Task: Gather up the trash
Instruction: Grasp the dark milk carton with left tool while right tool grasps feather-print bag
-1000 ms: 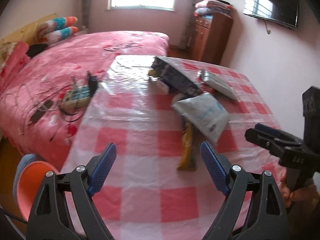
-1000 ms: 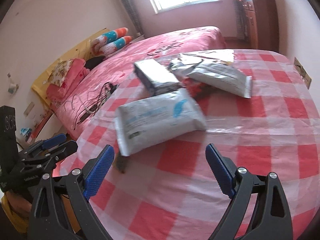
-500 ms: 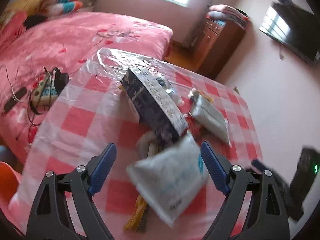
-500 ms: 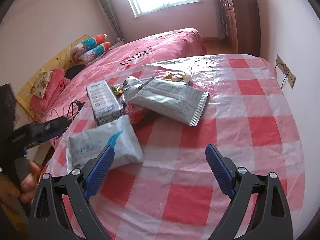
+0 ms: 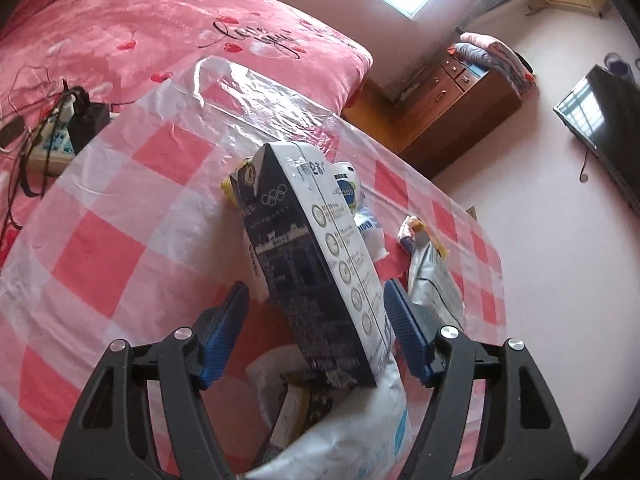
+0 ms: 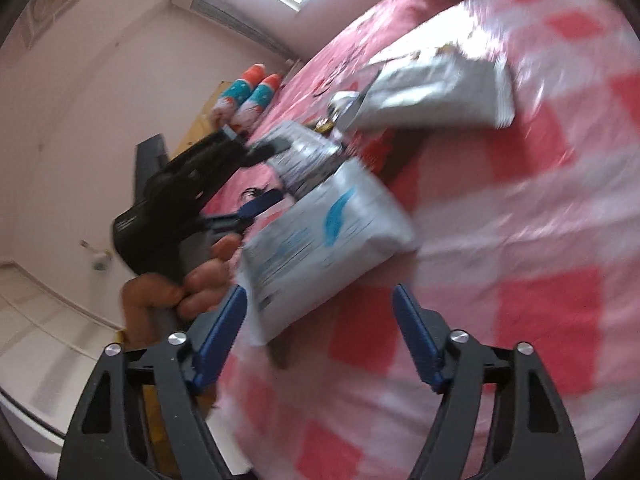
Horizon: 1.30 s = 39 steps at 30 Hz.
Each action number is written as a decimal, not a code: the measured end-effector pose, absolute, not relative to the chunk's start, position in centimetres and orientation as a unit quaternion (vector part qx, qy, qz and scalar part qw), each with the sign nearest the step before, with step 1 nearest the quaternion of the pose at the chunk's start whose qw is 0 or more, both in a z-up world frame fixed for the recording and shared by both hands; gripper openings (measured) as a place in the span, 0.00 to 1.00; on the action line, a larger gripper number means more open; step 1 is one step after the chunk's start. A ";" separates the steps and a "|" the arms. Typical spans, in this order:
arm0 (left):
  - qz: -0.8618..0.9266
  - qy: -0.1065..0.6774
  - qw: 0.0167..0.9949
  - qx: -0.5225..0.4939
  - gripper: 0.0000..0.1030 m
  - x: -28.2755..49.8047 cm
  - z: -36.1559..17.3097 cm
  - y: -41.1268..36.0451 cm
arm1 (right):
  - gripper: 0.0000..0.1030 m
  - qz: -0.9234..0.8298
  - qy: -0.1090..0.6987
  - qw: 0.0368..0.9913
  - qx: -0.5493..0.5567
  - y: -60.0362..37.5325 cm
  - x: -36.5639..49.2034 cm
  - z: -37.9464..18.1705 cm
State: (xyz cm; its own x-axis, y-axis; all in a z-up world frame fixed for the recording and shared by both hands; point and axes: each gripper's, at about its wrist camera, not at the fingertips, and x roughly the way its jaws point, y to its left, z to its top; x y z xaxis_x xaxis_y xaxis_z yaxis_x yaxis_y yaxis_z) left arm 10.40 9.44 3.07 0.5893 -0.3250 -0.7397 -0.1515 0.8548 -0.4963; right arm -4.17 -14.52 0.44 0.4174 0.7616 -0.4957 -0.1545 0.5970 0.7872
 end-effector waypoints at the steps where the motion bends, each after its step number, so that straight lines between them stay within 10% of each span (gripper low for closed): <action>1: -0.052 0.450 0.850 -0.268 0.68 10.6 2.9 9.5 | 0.67 0.303 0.452 0.766 0.342 -14.2 -4.2 0.3; 29: -0.081 0.396 0.862 -0.306 0.43 7.6 4.0 12.8 | 0.59 0.217 0.440 0.798 0.350 -12.3 -1.3 0.4; 33: -0.076 0.386 0.865 -0.313 0.40 6.2 4.1 13.9 | 0.86 0.181 0.444 0.823 0.305 -10.9 -1.0 1.5; 39: -0.071 0.372 0.871 -0.313 0.40 4.5 4.9 15.3 | 0.90 0.174 0.461 0.817 0.300 -9.2 0.6 1.8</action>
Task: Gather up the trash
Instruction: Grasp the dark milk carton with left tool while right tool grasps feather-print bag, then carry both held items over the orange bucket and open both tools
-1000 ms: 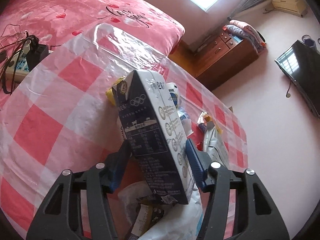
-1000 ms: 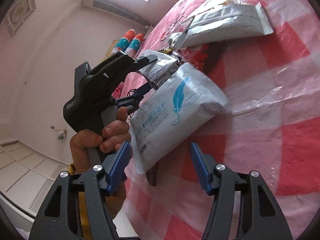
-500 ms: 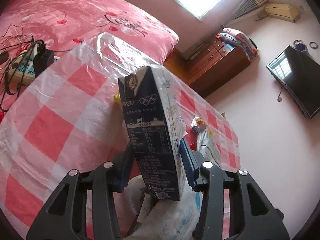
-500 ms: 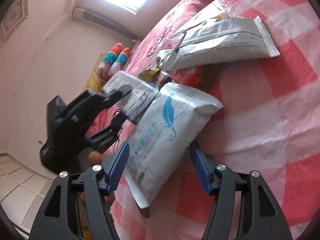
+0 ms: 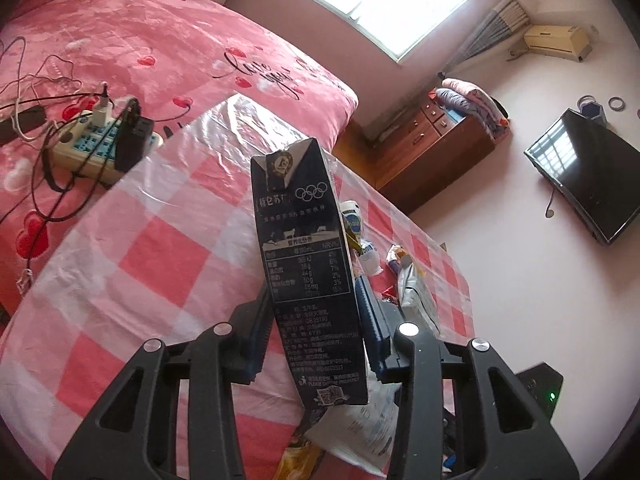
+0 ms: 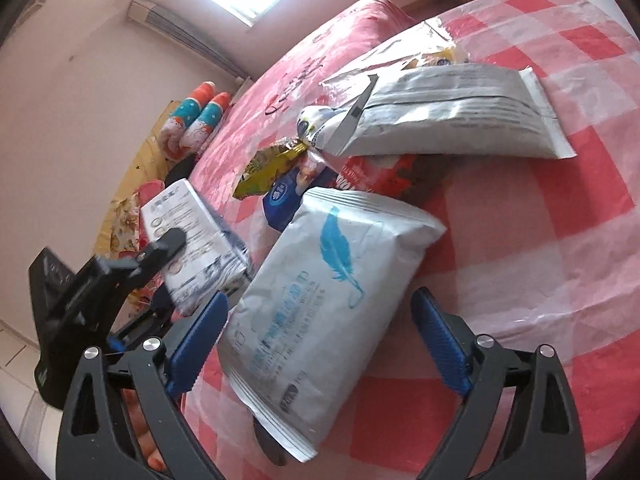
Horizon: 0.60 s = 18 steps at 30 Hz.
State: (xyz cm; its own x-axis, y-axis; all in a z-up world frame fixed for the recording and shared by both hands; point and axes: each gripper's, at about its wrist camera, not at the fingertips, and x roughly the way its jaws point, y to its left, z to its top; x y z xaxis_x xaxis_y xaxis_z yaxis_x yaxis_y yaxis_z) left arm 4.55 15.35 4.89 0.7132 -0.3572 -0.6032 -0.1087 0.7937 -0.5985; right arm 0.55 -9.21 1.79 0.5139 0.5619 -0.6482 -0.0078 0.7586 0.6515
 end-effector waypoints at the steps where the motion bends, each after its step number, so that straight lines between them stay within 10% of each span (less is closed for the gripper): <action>1: -0.070 0.369 0.872 -0.313 0.40 4.2 5.0 15.6 | 0.90 0.174 0.463 0.817 0.296 -8.9 0.4 1.7; 10: -0.051 0.356 0.885 -0.294 0.40 0.9 5.5 17.8 | 0.89 0.148 0.464 0.848 0.207 -5.2 1.5 1.6; 18: -0.056 0.370 0.878 -0.299 0.40 -2.2 4.4 19.4 | 0.59 0.166 0.446 0.869 0.137 -4.3 0.2 2.3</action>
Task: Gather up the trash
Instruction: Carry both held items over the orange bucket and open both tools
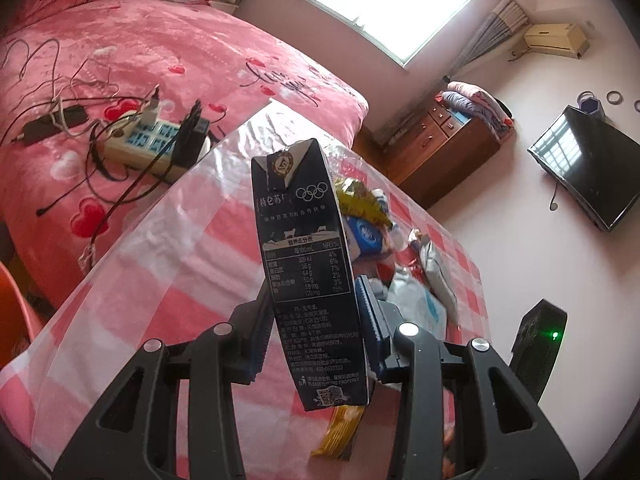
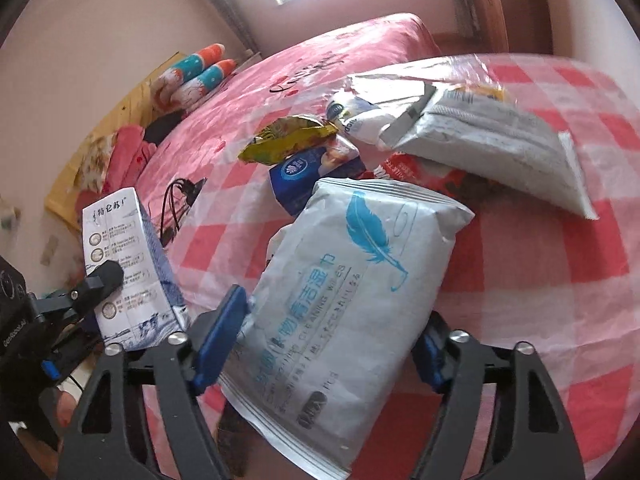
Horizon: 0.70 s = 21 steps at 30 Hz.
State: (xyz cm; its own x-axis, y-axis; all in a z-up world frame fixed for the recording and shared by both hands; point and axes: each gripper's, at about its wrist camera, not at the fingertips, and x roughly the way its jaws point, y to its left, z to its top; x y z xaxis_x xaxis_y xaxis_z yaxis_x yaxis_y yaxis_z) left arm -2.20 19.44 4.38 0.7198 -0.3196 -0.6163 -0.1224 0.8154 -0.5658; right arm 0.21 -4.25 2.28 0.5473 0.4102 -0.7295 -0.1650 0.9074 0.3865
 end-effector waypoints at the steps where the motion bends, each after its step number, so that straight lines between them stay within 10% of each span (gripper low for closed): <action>1: -0.057 0.371 0.877 -0.300 0.40 -2.6 4.2 19.6 | 0.57 0.168 0.444 0.871 0.130 -4.3 -0.1 2.5; 21: -0.075 0.383 0.859 -0.330 0.40 -8.6 1.6 22.2 | 0.27 0.165 0.385 0.906 0.062 -4.0 -5.2 5.9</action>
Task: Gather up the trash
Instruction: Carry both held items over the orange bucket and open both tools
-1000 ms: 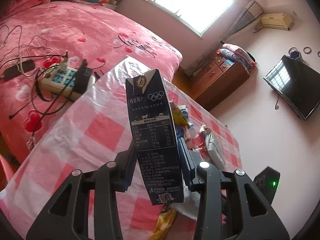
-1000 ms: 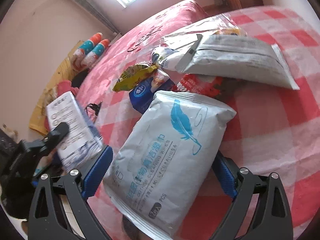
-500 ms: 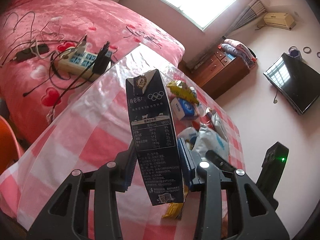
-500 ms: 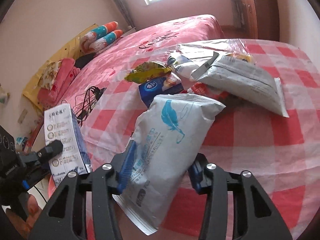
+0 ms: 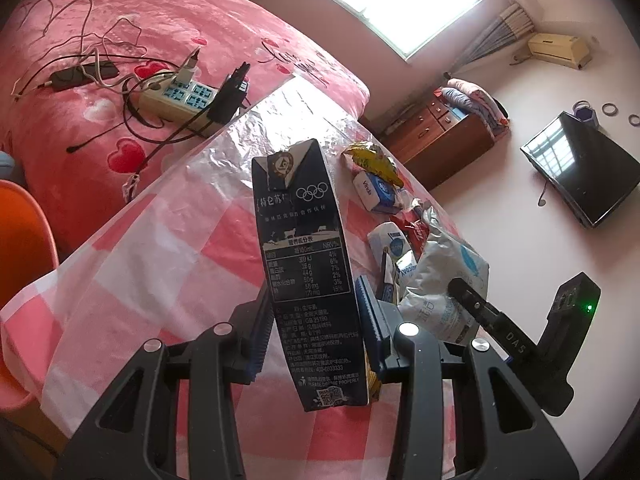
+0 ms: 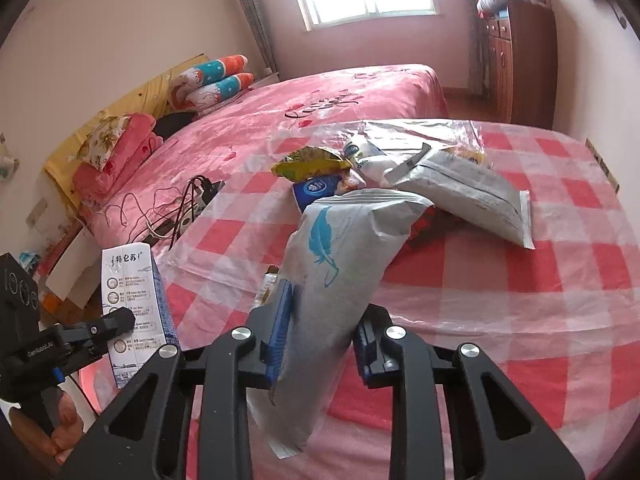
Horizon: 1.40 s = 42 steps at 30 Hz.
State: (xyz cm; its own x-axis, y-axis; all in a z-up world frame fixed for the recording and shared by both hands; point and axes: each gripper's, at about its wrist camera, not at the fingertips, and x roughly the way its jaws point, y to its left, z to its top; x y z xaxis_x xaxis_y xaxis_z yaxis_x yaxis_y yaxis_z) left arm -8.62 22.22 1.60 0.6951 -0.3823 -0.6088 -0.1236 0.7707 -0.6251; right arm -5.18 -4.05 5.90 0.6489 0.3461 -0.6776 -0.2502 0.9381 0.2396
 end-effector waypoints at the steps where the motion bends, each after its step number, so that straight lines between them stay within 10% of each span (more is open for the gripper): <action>1: -0.076 0.382 0.860 -0.331 0.40 -8.8 1.6 22.3 | 0.27 0.164 0.383 0.907 0.058 -3.9 -5.4 6.1; 42: 0.149 0.310 0.844 -0.411 0.41 -23.9 -1.7 43.6 | 0.26 0.440 0.417 0.791 -0.078 27.6 -11.6 6.2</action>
